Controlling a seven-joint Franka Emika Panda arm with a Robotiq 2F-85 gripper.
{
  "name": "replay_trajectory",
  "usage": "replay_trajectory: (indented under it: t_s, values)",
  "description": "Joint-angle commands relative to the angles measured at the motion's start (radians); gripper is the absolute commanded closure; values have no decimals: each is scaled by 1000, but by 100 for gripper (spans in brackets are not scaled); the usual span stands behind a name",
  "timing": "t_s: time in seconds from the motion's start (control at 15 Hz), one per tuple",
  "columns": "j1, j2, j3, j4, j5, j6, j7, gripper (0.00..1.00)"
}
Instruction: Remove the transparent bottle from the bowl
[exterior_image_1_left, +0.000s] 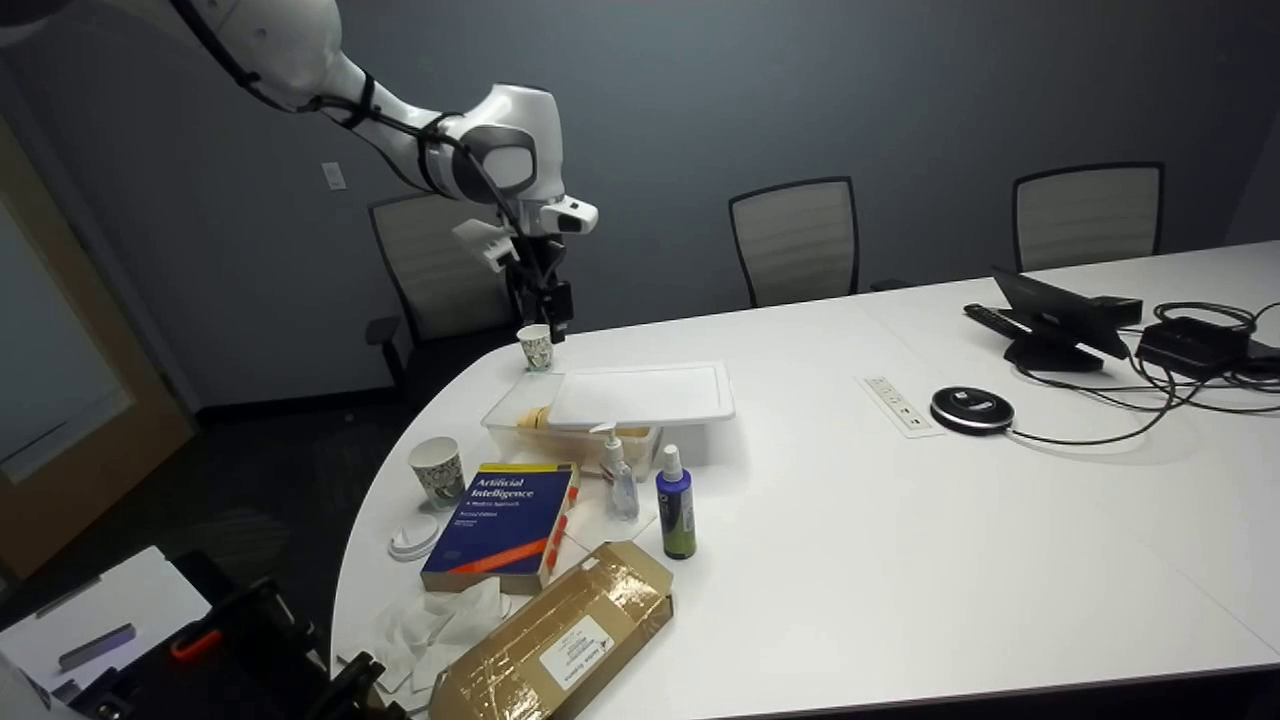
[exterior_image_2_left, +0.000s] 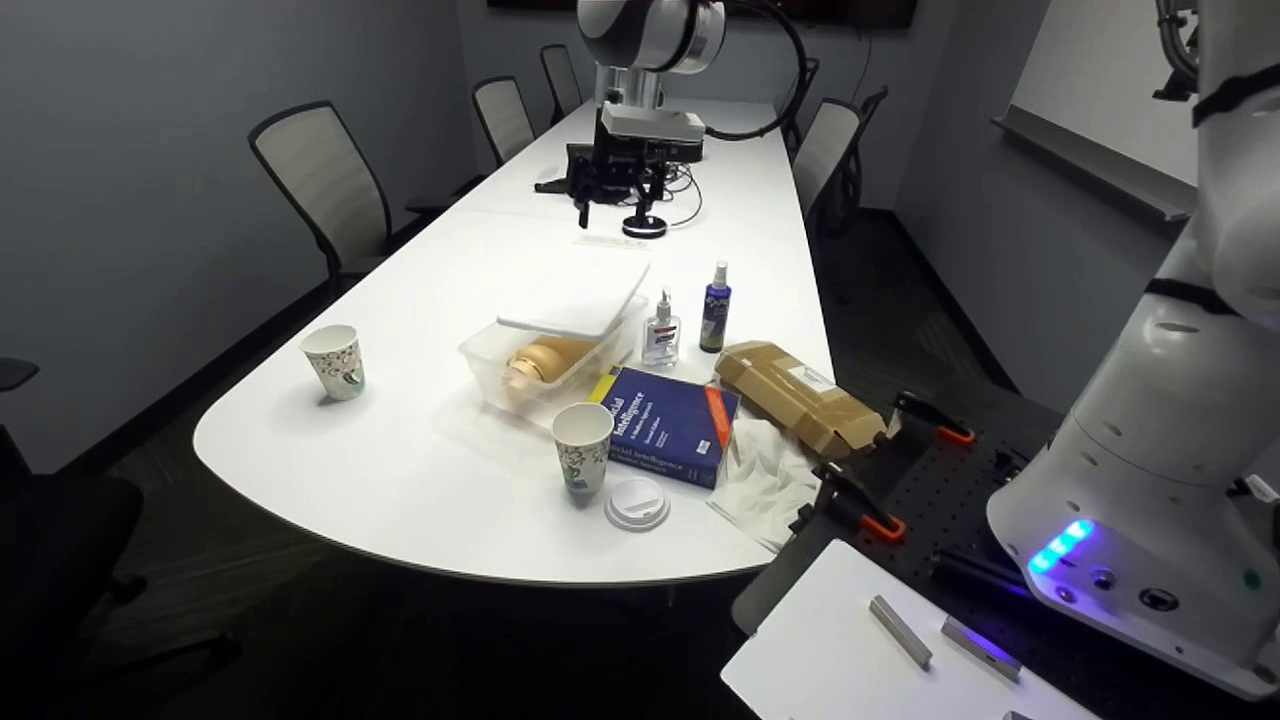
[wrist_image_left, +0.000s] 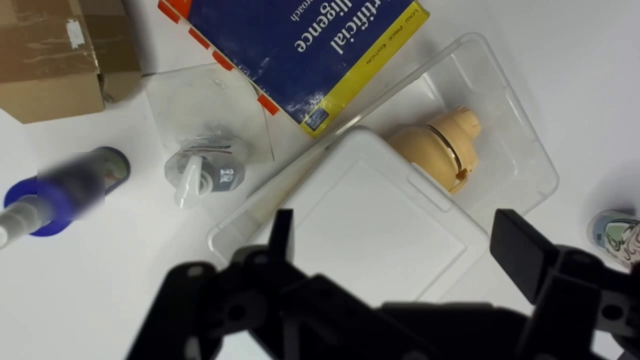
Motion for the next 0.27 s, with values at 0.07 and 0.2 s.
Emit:
replay_trajectory:
  t_s: [0.07,0.2]
  values:
    - [17,-59,8,-38,-30,-26,4,0]
    - [20,-63,7,-41,-32,-24,3,0]
